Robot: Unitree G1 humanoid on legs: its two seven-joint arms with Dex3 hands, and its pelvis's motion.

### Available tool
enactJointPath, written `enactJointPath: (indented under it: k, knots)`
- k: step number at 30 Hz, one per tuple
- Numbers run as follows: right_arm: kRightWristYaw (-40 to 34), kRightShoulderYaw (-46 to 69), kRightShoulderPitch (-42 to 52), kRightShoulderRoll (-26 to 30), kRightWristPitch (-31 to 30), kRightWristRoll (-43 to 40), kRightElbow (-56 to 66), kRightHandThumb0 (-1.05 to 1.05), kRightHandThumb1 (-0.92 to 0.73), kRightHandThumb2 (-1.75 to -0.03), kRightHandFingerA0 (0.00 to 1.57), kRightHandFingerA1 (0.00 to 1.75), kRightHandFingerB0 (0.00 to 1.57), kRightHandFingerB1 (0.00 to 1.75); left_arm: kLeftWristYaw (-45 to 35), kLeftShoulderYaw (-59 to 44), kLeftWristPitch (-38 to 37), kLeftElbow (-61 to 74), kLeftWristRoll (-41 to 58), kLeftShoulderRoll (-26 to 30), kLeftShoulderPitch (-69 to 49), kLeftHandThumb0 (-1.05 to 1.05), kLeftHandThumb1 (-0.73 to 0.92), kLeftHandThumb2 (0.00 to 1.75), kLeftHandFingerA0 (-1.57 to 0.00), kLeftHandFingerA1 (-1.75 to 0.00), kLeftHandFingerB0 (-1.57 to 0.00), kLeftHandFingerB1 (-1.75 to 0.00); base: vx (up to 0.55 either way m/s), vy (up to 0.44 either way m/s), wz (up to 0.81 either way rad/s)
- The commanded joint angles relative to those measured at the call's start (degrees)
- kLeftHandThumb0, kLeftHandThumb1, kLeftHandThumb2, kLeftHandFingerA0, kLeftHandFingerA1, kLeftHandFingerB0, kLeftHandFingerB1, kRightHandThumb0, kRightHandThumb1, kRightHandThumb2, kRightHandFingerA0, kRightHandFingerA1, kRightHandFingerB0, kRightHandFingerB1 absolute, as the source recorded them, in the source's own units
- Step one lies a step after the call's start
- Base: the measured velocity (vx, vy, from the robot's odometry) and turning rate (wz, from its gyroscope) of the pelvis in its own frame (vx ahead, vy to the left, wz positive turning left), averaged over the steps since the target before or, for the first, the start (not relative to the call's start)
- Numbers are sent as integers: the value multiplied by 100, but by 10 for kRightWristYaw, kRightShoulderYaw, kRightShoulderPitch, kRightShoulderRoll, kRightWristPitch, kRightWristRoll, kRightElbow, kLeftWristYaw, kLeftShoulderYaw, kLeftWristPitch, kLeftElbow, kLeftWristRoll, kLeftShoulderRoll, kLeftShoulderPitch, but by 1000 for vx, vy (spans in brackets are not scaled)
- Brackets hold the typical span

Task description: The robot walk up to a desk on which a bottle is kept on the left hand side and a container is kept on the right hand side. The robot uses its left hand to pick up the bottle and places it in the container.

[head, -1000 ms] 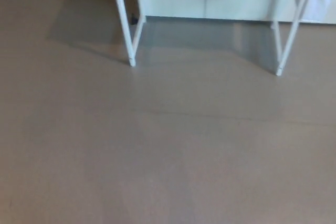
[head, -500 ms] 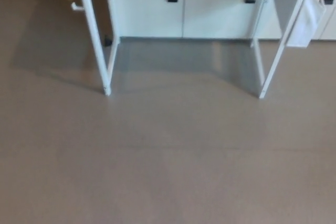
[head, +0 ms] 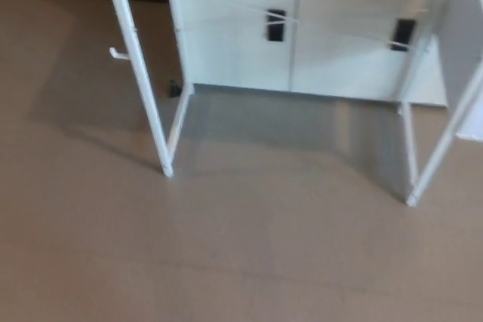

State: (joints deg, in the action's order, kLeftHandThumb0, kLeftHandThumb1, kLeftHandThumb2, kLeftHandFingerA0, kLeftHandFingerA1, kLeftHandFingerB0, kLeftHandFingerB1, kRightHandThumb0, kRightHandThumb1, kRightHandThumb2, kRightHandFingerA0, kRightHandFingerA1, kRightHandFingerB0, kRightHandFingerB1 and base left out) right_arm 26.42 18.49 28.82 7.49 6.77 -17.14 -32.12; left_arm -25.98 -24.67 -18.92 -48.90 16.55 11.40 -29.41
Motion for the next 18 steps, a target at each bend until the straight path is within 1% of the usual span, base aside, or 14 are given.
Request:
enactJointPath:
  k: [1, 2, 7, 9, 10, 11, 13, 15, 16, 17, 18]
  knots:
    - [1, -4, 5, 3, 7, 5, -5, -46, -41, -53, 46, 55, 35, 38, 0, -3, -21, -1, 0, 9, -8, -9, 43, 85, -25, -51, -18, -47, 363, -88, -4]
    - [0, -8, 8, 5, 7, 9, 2, -52, -33, -74, 43, 62, 30, 48, 0, -3, -21, -3, -1, 9, -7, -9, 43, 85, -26, -52, -18, -47, 347, -67, -10]
    - [-1, -9, 15, 1, 8, 6, 16, -50, -33, -74, 39, 61, 32, 50, -1, 0, -25, -17, -5, 15, -1, -9, 43, 85, -27, -52, -18, -47, 389, -15, -21]
    - [-1, -8, 12, 0, -2, 0, 22, -48, -33, -74, 38, 63, 32, 51, -2, -1, -26, -18, -3, 14, 1, -9, 43, 85, -26, -52, -18, -47, 572, 41, -12]
    - [-3, -9, 10, 1, -1, 4, 21, -52, -33, -75, 40, 62, 30, 50, -2, -2, -25, -17, -1, 13, 2, -11, 61, 58, -38, -35, -31, -32, 514, 54, -127]
    - [-1, -9, 8, 3, -2, 5, 19, -50, -34, -75, 41, 63, 31, 50, -4, -3, -26, -21, 1, 13, 3, -9, 43, 85, -26, -52, -18, -47, 501, 25, -76]
    - [-1, -9, 6, 5, -6, 7, 16, -49, -33, -74, 41, 62, 31, 50, -9, -5, -28, -28, 4, 13, 6, -10, 42, 84, -26, -52, -18, -47, 503, 35, -54]
    - [-13, -12, 5, 6, 1, 19, 14, -50, -33, -75, 42, 62, 32, 50, -12, -7, -29, -26, 7, 12, 3, -9, 43, 85, -25, -51, -17, -47, 488, 33, -20]
    - [-20, -14, 11, 6, 1, 24, 23, -47, -44, -53, 45, 60, 37, 41, -10, -6, -27, -21, 6, 13, 3, -10, 43, 85, -26, -52, -17, -47, 327, 50, 0]
    - [-22, -14, 12, 7, 2, 27, 23, -51, -34, -76, 41, 63, 31, 51, -9, -6, -26, -22, 6, 13, 5, -11, 42, 84, -26, -52, -17, -47, 335, 50, 5]
    - [-28, -15, 12, 7, 2, 30, 22, -52, -34, -76, 42, 63, 32, 51, -9, -8, -25, -24, 8, 13, 9, -12, 59, 57, -37, -35, -31, -31, 255, 27, 7]
